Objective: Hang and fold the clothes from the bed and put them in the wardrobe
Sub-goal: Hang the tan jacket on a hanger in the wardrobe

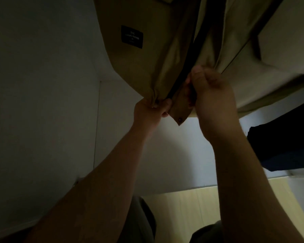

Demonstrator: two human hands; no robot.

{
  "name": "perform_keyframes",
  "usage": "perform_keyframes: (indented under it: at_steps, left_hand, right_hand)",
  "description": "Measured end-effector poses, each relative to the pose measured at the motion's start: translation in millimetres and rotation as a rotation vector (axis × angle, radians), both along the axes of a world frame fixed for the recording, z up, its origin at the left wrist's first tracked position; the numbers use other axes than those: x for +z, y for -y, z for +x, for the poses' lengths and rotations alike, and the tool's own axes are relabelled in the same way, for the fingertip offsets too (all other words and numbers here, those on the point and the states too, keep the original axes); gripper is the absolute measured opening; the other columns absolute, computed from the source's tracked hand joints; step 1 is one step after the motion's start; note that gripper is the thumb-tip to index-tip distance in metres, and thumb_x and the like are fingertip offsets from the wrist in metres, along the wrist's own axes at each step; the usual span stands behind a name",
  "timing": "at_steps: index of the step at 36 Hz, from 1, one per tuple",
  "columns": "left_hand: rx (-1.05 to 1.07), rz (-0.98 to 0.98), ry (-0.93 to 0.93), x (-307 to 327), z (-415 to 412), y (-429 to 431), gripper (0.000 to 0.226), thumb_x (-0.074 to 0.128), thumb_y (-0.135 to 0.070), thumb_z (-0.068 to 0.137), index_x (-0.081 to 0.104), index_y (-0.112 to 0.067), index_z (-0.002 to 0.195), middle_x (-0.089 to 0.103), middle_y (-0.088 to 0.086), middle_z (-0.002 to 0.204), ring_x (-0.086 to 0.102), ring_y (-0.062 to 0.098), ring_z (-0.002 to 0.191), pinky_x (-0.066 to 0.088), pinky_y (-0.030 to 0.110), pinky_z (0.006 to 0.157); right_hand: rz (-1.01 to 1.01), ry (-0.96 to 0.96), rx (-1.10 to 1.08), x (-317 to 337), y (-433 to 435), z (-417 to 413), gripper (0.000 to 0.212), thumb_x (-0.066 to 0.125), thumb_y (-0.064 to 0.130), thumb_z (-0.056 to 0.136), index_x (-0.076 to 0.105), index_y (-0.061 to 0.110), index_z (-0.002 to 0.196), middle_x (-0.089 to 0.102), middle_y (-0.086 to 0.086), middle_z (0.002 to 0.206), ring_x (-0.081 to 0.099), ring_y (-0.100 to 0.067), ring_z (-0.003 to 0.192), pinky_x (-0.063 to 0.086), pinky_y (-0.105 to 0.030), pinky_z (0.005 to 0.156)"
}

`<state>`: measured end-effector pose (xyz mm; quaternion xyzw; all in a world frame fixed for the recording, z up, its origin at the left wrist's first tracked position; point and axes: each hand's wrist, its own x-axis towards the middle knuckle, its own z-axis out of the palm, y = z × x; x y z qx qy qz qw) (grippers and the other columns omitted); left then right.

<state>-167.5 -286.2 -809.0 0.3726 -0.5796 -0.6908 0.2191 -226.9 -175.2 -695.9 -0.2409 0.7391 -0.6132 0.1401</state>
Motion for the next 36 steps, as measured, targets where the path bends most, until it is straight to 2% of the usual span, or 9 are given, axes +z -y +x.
perform_keyframes:
  at_steps: [4,7,10,12,15,19,23,26,36]
  left_hand:
    - [0.216,-0.101,0.058,9,-4,-5,0.054,0.09,-0.015,0.07,0.061,-0.001,0.113,0.066,0.015,0.111,0.068,0.026,0.098,0.059,0.04,0.087]
    - [0.41,-0.535,0.133,30,-3,-18,0.069,0.091,-0.025,0.067,0.055,0.01,0.115,0.053,0.024,0.118,0.049,0.024,0.106,0.042,0.019,0.097]
    - [0.494,-0.78,0.234,60,-4,-34,0.08,0.07,-0.057,0.073,0.055,0.007,0.119,0.052,0.024,0.125,0.053,0.033,0.109,0.042,0.036,0.094]
    - [0.441,-0.819,0.31,77,-5,-37,0.066,0.069,-0.055,0.077,0.058,-0.004,0.117,0.055,0.016,0.123,0.055,0.034,0.109,0.044,0.042,0.092]
    - [0.176,-0.847,0.193,85,-4,-31,0.024,0.07,-0.025,0.083,0.064,-0.008,0.098,0.065,0.01,0.097,0.061,0.03,0.092,0.05,0.046,0.082]
    - [-0.136,-0.576,0.141,93,0,-34,0.021,0.073,-0.011,0.08,0.066,-0.001,0.097,0.067,0.023,0.091,0.065,0.041,0.086,0.055,0.045,0.076]
    - [-0.111,-0.566,0.139,103,3,-37,0.002,0.067,-0.011,0.087,0.069,-0.01,0.088,0.069,0.01,0.081,0.066,0.028,0.079,0.057,0.042,0.074]
    - [-0.088,-0.639,0.116,114,-3,-30,0.03,0.044,-0.024,0.092,0.053,-0.006,0.07,0.06,0.017,0.075,0.057,0.036,0.075,0.049,0.053,0.07]
    - [-0.239,-0.852,0.07,142,-11,-13,0.009,0.061,-0.013,0.093,0.061,-0.004,0.095,0.063,0.015,0.093,0.06,0.029,0.086,0.051,0.043,0.076]
  right_hand:
    - [0.149,-0.059,-0.024,-3,-1,3,0.042,0.042,0.03,0.107,0.056,0.02,0.069,0.052,0.015,0.047,0.047,0.003,0.044,0.037,-0.009,0.049]
    - [0.266,-0.069,0.043,7,-3,6,0.044,0.042,0.03,0.107,0.067,0.008,0.079,0.067,0.001,0.063,0.061,-0.006,0.058,0.046,-0.02,0.06]
    - [0.361,-0.052,0.067,22,-2,10,0.037,0.046,0.029,0.105,0.07,0.006,0.088,0.068,-0.006,0.072,0.061,-0.015,0.064,0.047,-0.027,0.065]
    - [0.407,0.049,0.069,33,-1,12,0.033,0.047,0.026,0.104,0.062,0.006,0.083,0.059,-0.009,0.067,0.052,-0.018,0.059,0.042,-0.032,0.061]
    - [0.325,0.423,0.135,49,0,12,0.036,0.042,0.022,0.105,0.047,0.013,0.071,0.04,0.001,0.052,0.034,-0.013,0.046,0.031,-0.027,0.046]
    - [0.071,0.813,0.162,70,0,12,0.037,0.031,0.007,0.102,0.031,0.021,0.068,0.02,0.001,0.057,0.016,-0.01,0.043,0.013,-0.024,0.043]
    - [0.045,0.893,0.124,100,-1,11,0.039,0.028,0.005,0.102,0.034,0.02,0.067,0.021,0.004,0.055,0.015,-0.009,0.047,0.013,-0.022,0.041]
    - [0.006,0.861,0.208,127,-2,7,0.04,0.027,0.012,0.107,0.035,0.02,0.068,0.023,0.007,0.048,0.017,-0.007,0.043,0.015,-0.02,0.038]
    - [-0.007,0.828,0.107,130,-10,7,0.034,0.034,0.012,0.104,0.049,0.013,0.074,0.027,0.005,0.05,0.02,-0.009,0.044,0.015,-0.024,0.046]
